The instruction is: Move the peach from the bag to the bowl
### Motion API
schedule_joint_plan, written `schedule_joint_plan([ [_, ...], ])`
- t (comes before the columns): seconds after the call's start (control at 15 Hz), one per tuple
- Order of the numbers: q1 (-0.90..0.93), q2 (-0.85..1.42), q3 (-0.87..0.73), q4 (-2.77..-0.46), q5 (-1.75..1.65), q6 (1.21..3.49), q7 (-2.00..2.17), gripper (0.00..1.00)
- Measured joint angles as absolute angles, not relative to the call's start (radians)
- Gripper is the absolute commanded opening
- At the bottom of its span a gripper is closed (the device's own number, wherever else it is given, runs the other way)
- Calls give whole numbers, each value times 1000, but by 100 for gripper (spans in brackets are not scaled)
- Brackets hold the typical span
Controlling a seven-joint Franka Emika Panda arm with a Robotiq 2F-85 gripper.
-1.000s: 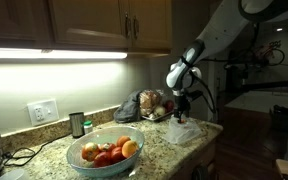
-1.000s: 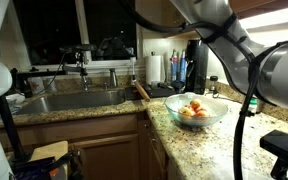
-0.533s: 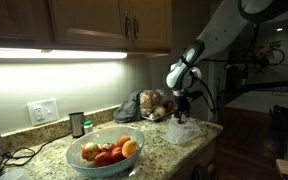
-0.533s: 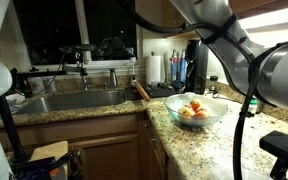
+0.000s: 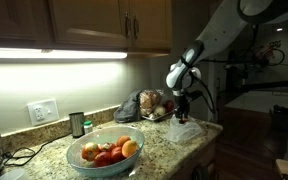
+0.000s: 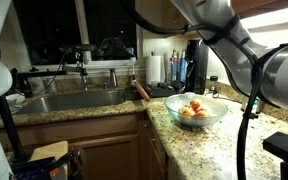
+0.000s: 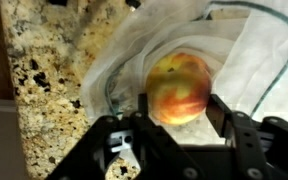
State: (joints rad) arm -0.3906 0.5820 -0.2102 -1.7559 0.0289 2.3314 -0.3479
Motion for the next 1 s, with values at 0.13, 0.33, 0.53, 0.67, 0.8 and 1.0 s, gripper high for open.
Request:
schedule_joint_plan([
  [0.13,-393,582,-210,-1746,29,2326,-348,29],
  [0.33,-395,583,-210,-1735,29,2322,-348,23],
  [0.53,-400,583,-210,-1718,29,2321,-348,16],
  [0.67,-403,583,-210,-1707,30,2314,-348,41],
  [0.8,-404,590,-210,-1706,30,2306,-348,47],
  [1.0,-406,604,-210,-1705,30,2302,-348,66],
])
